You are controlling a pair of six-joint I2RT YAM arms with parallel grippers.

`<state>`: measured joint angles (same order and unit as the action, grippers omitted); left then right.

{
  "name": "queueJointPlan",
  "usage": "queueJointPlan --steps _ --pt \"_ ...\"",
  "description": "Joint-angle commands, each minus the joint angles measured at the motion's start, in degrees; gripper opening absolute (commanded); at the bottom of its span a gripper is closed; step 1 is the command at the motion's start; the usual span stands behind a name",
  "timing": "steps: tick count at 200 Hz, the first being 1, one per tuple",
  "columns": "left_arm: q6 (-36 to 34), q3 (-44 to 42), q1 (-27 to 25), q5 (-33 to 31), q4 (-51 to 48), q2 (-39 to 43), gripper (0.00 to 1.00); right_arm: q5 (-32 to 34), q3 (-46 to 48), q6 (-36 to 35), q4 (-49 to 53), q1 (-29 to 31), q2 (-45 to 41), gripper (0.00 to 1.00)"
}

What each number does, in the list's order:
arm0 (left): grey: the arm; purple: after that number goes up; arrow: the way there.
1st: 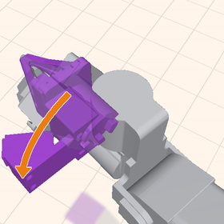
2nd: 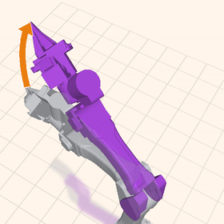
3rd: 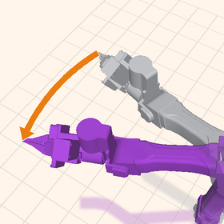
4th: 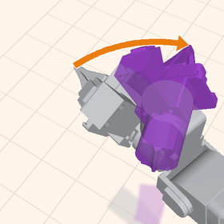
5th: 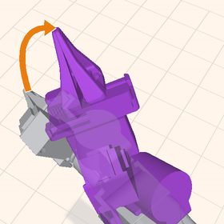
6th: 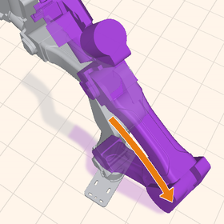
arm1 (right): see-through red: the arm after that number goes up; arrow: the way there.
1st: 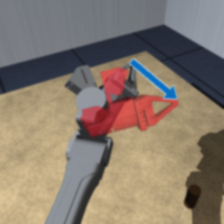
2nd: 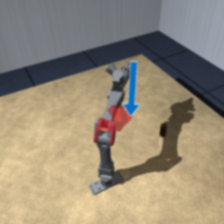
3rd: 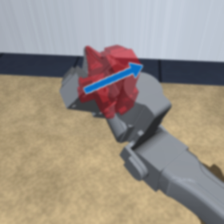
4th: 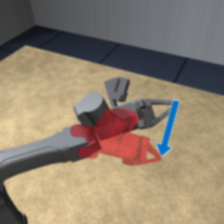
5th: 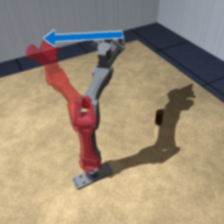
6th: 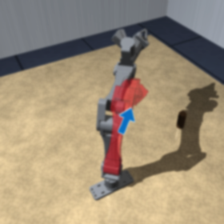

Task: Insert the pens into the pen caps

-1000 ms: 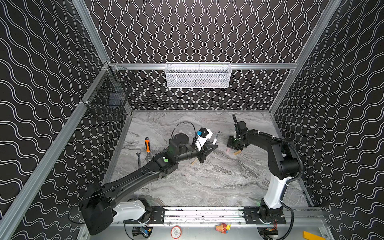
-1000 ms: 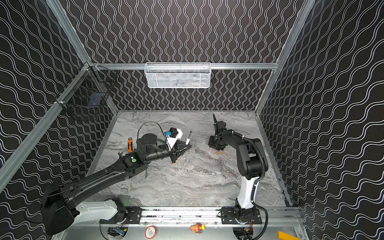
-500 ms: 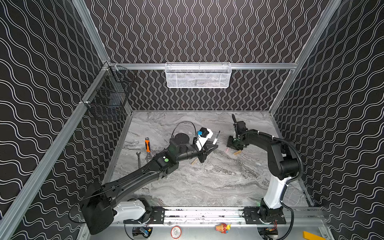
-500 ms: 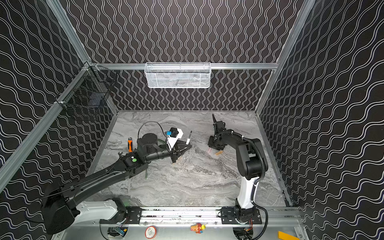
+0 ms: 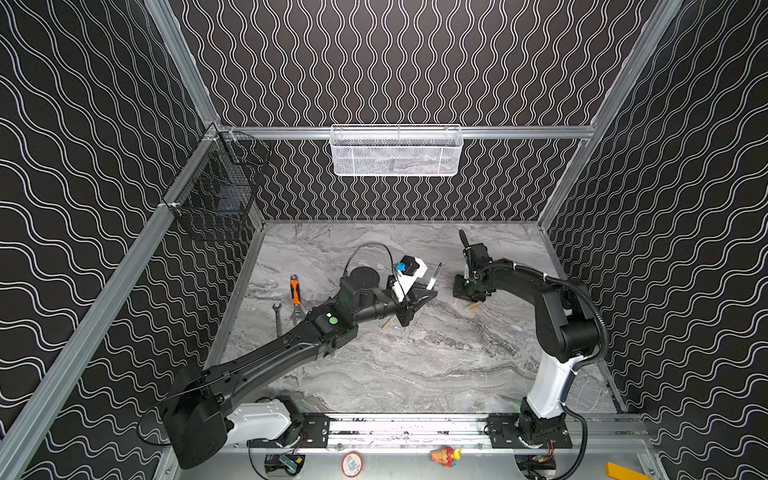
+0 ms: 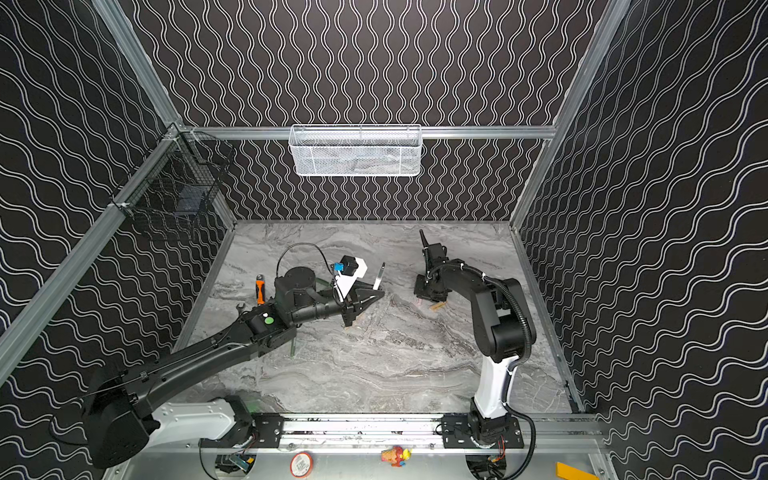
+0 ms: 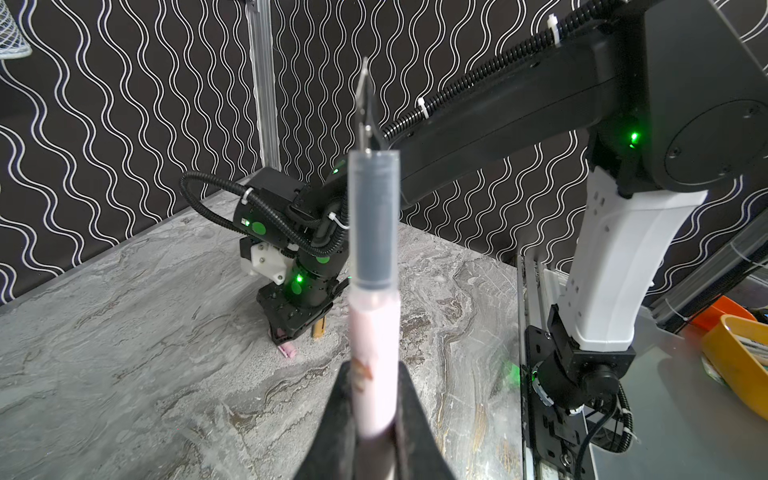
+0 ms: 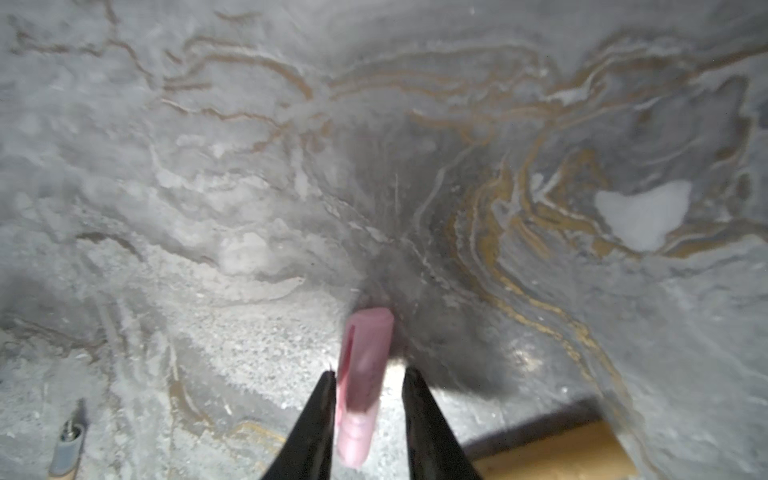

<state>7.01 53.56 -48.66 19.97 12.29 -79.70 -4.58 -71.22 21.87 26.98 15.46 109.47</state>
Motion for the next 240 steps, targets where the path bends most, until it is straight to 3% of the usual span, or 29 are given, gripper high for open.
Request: queueJointPlan --steps 1,153,240 --pt "-1.4 0.4 -0.2 -0.2 0.7 0.1 0.05 0.2 -1.3 0.3 1.5 -0.3 -0.2 0.29" --pt "-1.9 0.5 -0.9 -0.2 0.5 -0.3 0.05 -2.0 -1.2 0.4 1.4 -1.6 1.3 0.26" --pt "-2.2 0.8 -1.1 -0.3 -0.2 -0.2 0.05 0.0 -0.6 0.1 1.6 -1.4 2.2 0.24"
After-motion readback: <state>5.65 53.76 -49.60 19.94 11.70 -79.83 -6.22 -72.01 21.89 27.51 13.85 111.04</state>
